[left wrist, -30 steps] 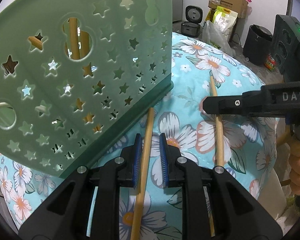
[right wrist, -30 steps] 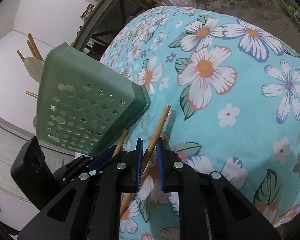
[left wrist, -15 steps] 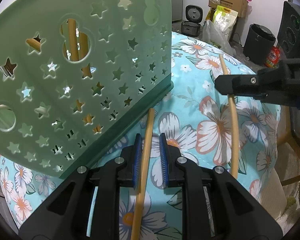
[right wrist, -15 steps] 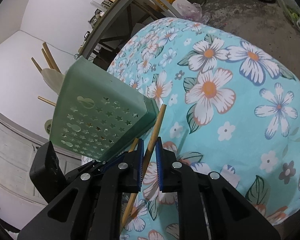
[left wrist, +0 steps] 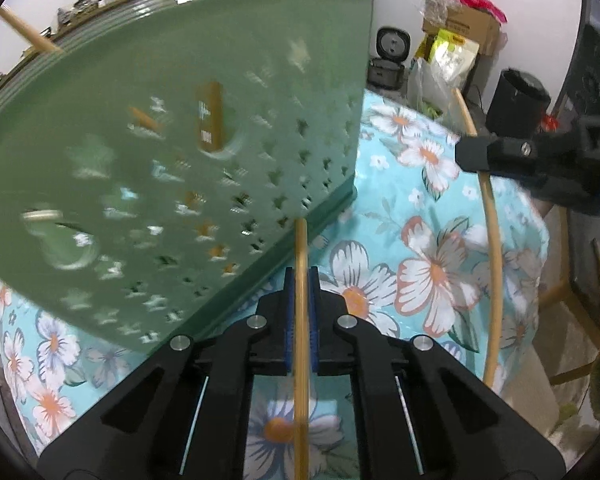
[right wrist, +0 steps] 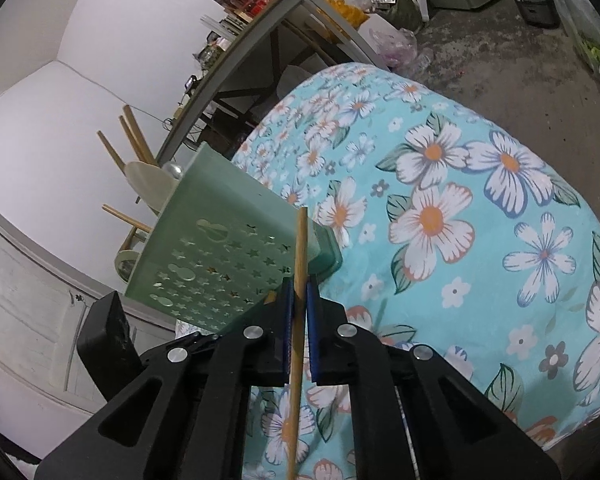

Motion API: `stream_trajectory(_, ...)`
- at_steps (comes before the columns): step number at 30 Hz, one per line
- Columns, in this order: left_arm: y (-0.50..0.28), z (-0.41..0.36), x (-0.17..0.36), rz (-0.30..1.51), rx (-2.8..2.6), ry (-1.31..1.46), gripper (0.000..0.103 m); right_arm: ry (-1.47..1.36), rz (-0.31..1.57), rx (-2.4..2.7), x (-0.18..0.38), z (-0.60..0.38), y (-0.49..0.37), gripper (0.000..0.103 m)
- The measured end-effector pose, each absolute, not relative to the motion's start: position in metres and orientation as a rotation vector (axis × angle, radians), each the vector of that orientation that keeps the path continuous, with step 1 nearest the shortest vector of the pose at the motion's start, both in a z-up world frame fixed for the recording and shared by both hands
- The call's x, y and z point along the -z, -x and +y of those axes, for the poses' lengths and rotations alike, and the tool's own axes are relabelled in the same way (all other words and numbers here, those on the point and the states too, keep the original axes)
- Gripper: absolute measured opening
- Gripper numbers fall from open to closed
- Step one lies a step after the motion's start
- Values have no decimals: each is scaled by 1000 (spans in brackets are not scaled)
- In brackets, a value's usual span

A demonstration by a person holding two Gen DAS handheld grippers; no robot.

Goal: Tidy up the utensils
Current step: 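Lift both held chopsticks up toward the green holder, then lower the chopstick into the holder and open the left tool while the right tool holds its chopstick above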

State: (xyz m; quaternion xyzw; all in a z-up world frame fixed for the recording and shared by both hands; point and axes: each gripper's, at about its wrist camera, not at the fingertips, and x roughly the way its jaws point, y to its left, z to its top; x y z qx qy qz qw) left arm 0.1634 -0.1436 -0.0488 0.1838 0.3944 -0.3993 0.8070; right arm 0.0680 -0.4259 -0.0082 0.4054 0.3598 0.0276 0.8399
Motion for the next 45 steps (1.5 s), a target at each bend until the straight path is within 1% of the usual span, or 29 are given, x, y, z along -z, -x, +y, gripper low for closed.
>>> stream_trajectory(3,-163,-128,29,817,869,-336,5,-845,740,-67,-1,-425,-66,7)
stream_trajectory(17,-155,-59,-103,609,929,-73,5,-755,628,-103,-49,-419,-66,6)
stream_trajectory(32,-147,-13,-213,322,914,68,5,-742,610,-120,-56,-417,-71,6)
stream_trajectory(35,-149,-14,-225,276,901,69,5,-741,610,-121,-56,-417,-72,6)
stream_trajectory(39,-153,-23,-224,265,877,44,5,-738,609,-122,-58,-416,-74,6)
stream_trajectory(45,-179,-41,-198,336,846,35,5,-733,619,-124,-56,-415,-77,6)
